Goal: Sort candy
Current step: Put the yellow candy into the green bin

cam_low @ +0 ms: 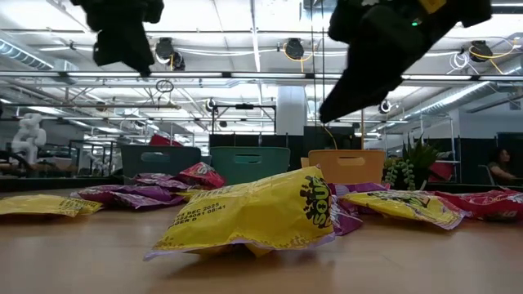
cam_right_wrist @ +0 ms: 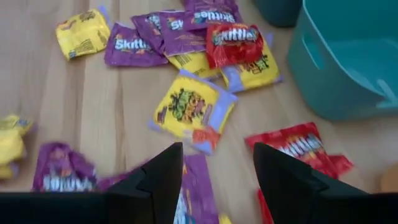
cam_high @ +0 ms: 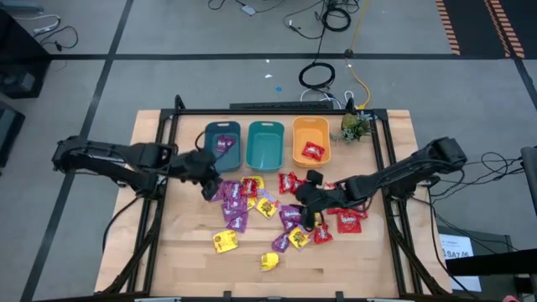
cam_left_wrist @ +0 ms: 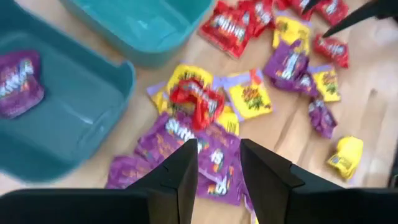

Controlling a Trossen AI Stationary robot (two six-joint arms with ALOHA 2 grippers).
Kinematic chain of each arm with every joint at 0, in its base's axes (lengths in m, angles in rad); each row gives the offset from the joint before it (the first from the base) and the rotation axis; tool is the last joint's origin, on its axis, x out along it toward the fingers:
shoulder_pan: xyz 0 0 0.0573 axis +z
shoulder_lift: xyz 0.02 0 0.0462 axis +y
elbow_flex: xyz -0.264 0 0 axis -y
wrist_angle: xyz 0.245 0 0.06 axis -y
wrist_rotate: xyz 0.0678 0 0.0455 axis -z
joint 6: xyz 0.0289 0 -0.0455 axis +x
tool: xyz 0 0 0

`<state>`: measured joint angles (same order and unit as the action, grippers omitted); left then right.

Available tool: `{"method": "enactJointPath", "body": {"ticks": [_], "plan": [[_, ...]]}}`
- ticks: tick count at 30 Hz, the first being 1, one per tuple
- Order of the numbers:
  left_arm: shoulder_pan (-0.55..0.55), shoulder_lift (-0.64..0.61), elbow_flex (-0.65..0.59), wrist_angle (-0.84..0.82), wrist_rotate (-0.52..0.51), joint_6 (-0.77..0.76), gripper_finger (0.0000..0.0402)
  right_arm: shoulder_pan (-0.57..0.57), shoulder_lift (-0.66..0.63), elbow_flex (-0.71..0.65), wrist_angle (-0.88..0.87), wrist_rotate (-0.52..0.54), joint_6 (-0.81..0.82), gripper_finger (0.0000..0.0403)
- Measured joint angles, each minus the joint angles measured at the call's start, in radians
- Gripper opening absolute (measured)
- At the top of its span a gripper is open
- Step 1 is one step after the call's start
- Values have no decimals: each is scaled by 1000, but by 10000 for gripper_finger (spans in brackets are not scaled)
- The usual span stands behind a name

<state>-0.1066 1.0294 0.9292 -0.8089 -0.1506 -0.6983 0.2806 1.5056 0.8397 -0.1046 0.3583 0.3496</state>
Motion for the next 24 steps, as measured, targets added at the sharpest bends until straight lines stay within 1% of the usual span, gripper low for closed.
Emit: {"method": "enactJointPath", "body": {"ticks": [6,11,15,17,20,22,24], "plan": [[-106,2,-21,8,-65,-54,130,-42,138,99,22,-77,-53,187],[-134,2,-21,26,-70,-56,130,-66,284,215,25,-102,-82,187],[-138,2,-21,25,-71,-56,130,-80,410,299,27,-100,-97,187],[-138,2,-21,24,-71,-55,130,-90,472,327,28,-100,-65,187],[-138,2,-21,22,-72,-48,130,-109,553,349,44,-94,35,187],[-138,2,-21,15,-71,-47,130,-112,595,351,52,-100,115,186],[-138,2,-21,5,-71,-28,130,-111,612,353,54,-127,152,174]]}}
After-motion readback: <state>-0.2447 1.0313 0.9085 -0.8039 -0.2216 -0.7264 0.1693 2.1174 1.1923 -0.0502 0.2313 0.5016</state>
